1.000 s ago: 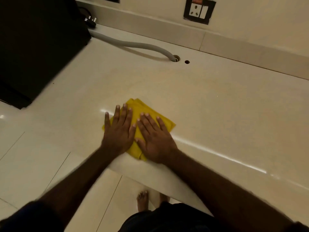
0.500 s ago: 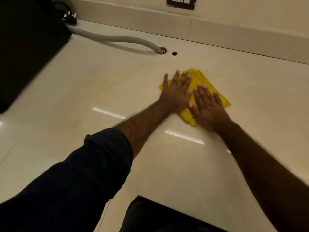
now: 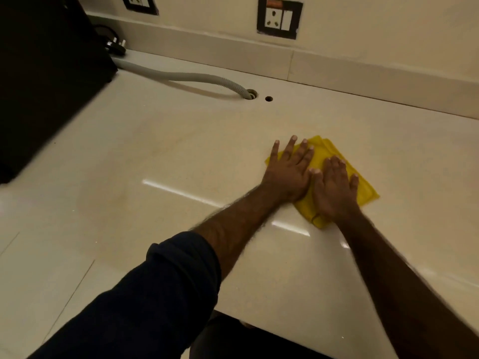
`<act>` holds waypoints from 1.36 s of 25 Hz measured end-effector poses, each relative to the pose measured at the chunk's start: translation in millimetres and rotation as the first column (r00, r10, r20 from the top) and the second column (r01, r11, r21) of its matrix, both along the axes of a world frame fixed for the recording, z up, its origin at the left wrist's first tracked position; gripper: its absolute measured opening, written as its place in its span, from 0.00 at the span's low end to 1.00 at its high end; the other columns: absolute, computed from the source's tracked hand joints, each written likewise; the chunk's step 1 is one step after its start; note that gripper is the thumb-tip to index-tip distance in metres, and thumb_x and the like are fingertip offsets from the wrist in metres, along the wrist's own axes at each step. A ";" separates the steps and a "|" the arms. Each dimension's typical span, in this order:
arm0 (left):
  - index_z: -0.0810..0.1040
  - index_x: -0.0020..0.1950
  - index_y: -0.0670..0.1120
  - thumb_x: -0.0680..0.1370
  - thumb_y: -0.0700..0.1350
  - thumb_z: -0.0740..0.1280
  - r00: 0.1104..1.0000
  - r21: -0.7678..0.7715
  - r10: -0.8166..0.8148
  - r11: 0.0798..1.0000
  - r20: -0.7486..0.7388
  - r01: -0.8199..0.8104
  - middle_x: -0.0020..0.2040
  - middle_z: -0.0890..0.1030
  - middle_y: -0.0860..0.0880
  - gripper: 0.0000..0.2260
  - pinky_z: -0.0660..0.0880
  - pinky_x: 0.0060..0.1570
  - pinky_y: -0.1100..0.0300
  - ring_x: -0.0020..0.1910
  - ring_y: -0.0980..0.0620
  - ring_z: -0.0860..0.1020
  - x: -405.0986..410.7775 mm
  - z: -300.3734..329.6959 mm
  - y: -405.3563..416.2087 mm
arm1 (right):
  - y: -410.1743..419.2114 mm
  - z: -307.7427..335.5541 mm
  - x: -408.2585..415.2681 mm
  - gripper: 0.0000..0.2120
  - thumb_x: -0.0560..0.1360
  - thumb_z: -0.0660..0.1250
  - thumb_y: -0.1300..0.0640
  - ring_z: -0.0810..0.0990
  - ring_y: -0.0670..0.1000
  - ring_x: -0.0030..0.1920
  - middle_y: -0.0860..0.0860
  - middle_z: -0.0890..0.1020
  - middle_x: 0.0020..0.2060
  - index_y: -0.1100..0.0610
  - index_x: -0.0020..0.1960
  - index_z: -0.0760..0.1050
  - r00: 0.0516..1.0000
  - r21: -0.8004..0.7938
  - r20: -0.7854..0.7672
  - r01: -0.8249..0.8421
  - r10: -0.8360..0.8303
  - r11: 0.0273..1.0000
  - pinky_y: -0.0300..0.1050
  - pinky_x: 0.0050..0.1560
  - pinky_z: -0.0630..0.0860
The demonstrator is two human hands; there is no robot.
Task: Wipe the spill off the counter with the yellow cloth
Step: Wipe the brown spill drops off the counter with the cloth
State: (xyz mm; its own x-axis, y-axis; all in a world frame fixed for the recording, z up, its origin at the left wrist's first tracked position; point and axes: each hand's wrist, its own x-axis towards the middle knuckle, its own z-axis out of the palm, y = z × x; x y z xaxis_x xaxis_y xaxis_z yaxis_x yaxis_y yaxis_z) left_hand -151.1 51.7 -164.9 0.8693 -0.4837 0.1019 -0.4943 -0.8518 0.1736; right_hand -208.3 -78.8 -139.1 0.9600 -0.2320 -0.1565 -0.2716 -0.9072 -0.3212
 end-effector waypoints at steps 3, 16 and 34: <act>0.57 0.84 0.49 0.85 0.54 0.51 0.985 0.028 0.173 0.985 -0.005 -0.173 0.85 0.55 0.46 0.26 0.43 0.80 0.34 0.85 0.39 0.48 8.8 5.9 68.0 | 59.3 -8.0 27.9 0.30 0.88 0.45 0.45 0.45 0.55 0.87 0.57 0.50 0.87 0.60 0.86 0.49 0.968 -0.162 0.073 -0.225 0.239 0.961 0.62 0.85 0.41; 0.66 0.79 0.35 0.82 0.46 0.52 0.973 0.085 0.217 0.971 0.071 -0.223 0.82 0.60 0.35 0.27 0.56 0.80 0.33 0.83 0.35 0.56 -165.9 15.7 246.2 | 170.3 -17.0 -59.0 0.31 0.86 0.49 0.42 0.54 0.53 0.86 0.54 0.60 0.85 0.56 0.85 0.58 0.565 -0.216 0.117 -0.788 0.817 0.576 0.62 0.85 0.50; 0.61 0.82 0.41 0.86 0.54 0.49 0.932 0.064 -0.362 0.930 -0.003 0.361 0.83 0.60 0.41 0.28 0.56 0.82 0.41 0.84 0.42 0.56 -93.8 1.6 19.7 | -34.8 -0.7 -122.3 0.34 0.85 0.43 0.40 0.50 0.55 0.87 0.53 0.55 0.86 0.56 0.85 0.55 0.946 -0.236 0.037 -0.304 0.322 0.923 0.63 0.85 0.49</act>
